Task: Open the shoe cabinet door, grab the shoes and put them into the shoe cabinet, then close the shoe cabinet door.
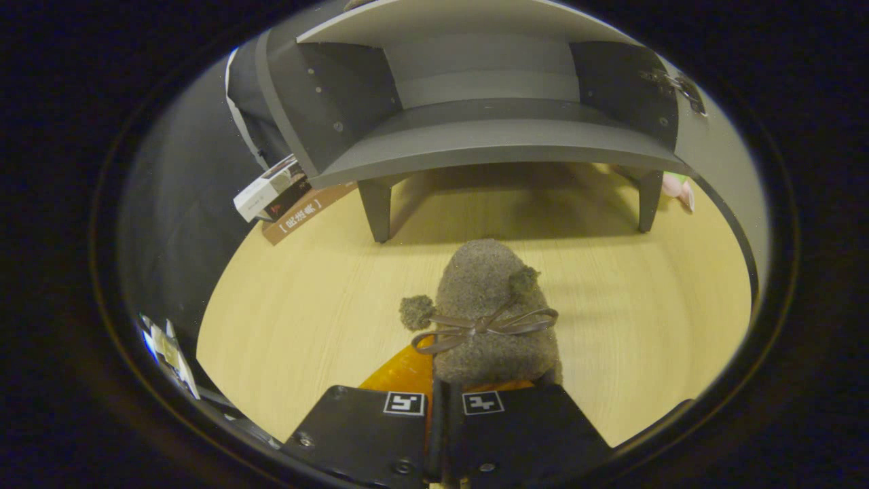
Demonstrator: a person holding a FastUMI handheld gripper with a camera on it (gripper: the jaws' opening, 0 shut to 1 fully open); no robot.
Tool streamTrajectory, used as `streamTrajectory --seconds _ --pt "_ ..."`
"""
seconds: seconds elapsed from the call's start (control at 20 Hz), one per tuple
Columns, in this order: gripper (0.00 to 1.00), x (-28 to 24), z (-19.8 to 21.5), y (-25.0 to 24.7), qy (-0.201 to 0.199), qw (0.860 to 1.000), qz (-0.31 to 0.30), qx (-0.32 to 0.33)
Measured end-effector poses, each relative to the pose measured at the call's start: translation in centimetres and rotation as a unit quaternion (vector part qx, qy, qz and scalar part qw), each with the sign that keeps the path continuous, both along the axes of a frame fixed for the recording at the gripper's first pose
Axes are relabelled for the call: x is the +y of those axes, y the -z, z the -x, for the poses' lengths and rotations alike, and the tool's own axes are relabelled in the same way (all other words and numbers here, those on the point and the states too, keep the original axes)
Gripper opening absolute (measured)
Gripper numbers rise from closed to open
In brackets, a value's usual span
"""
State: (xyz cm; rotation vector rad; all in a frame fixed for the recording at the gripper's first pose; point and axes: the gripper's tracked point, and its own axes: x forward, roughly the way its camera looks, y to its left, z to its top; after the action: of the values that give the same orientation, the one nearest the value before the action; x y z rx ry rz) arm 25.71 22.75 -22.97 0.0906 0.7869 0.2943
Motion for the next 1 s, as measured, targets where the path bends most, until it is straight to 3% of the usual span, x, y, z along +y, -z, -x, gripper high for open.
streamTrajectory --seconds 0.35,0.75,1.0 --pt "0.06 -1.9 2.8 -7.8 0.012 0.998 -0.028 -0.063" --pt "0.06 -6.6 5.4 -26.2 0.032 0.978 -0.026 -0.206" --pt "0.06 -7.6 2.6 -35.8 0.052 0.959 -0.021 -0.278"
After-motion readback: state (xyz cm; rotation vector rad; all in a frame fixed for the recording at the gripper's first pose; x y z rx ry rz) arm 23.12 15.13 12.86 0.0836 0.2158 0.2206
